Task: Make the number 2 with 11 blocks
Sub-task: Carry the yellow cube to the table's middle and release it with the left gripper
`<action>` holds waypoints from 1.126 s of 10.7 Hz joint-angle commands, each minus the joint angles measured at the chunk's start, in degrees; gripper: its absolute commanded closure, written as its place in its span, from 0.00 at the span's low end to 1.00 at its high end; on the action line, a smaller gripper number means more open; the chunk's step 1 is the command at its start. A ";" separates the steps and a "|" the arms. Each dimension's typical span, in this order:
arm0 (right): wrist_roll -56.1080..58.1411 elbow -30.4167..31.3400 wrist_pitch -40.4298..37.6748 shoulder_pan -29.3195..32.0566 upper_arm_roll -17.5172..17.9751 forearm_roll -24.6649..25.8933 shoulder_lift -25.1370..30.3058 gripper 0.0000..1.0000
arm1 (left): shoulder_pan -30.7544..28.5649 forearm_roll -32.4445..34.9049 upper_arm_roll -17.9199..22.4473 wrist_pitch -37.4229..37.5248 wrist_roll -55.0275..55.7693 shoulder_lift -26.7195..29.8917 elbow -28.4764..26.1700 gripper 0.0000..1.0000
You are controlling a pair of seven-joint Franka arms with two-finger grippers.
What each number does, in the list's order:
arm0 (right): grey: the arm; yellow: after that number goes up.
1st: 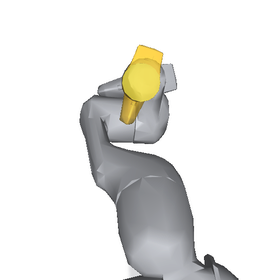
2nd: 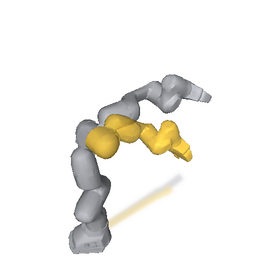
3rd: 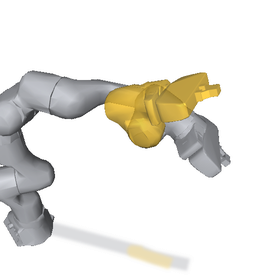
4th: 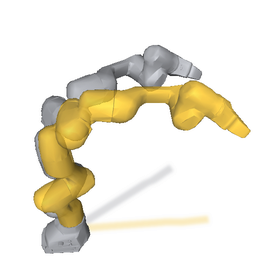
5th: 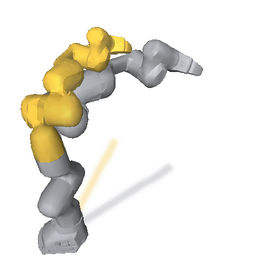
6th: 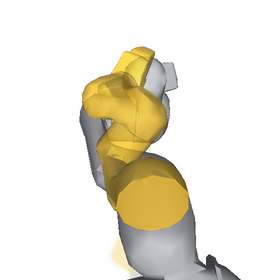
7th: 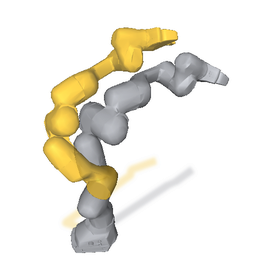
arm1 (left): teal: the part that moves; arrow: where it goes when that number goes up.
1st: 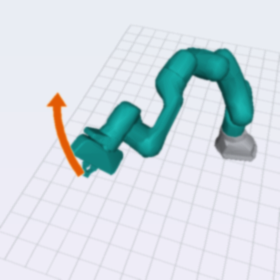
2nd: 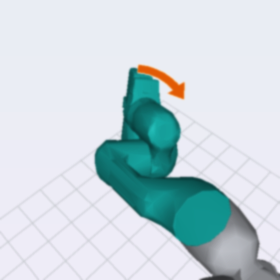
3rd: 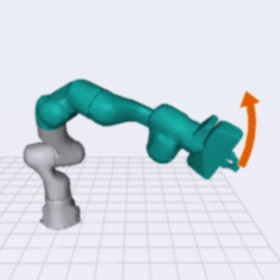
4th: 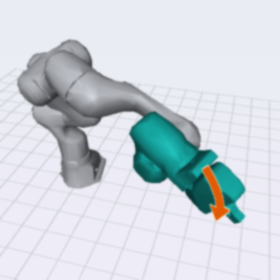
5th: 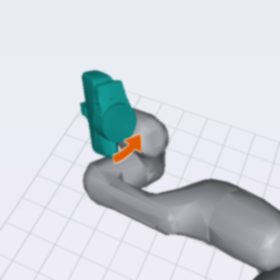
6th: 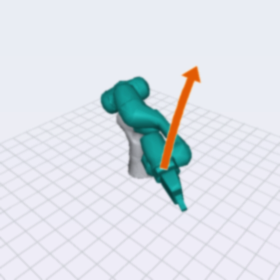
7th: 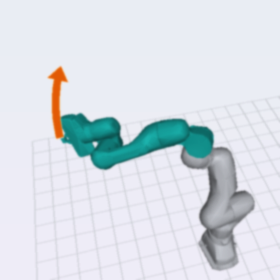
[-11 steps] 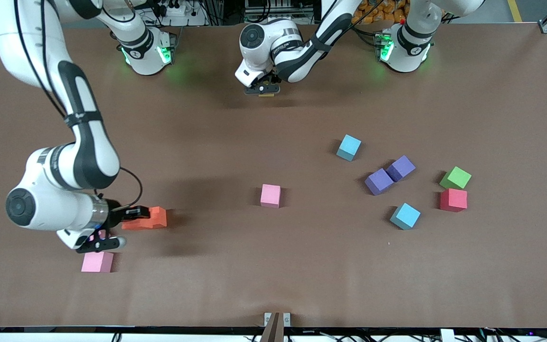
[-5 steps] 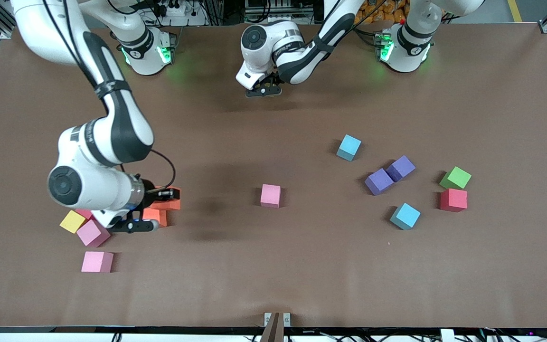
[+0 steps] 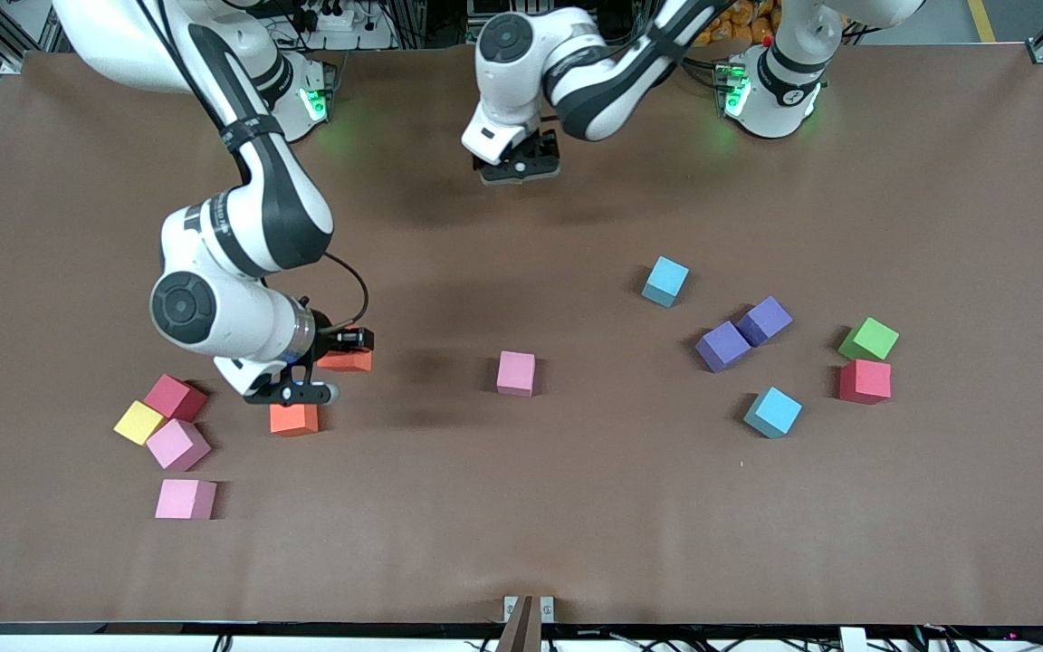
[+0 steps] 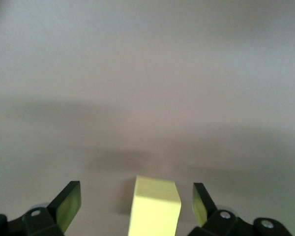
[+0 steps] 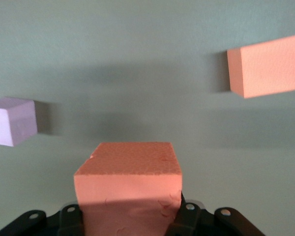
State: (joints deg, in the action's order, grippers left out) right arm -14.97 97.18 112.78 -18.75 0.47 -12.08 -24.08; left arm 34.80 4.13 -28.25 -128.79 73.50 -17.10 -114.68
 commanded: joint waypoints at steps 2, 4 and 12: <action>0.03 10.39 2.45 -5.04 -0.12 -0.49 6.85 0.75 | -13.31 -1.22 0.04 5.11 -14.14 7.95 -2.65 0.00; 5.79 13.28 4.63 -9.52 -0.03 -0.22 7.29 0.75 | -19.13 -1.05 1.70 6.62 -23.01 8.04 -4.13 0.00; 41.31 31.82 20.54 -33.78 -0.12 2.31 16.85 0.76 | -27.07 5.01 4.69 -8.46 -62.84 7.34 -17.04 0.00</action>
State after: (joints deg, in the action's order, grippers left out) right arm 20.97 122.78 131.20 -49.80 0.93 -11.41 -12.67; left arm 7.86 7.95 -24.50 -132.52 15.58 -11.07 -127.42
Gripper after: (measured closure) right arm 0.410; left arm 0.000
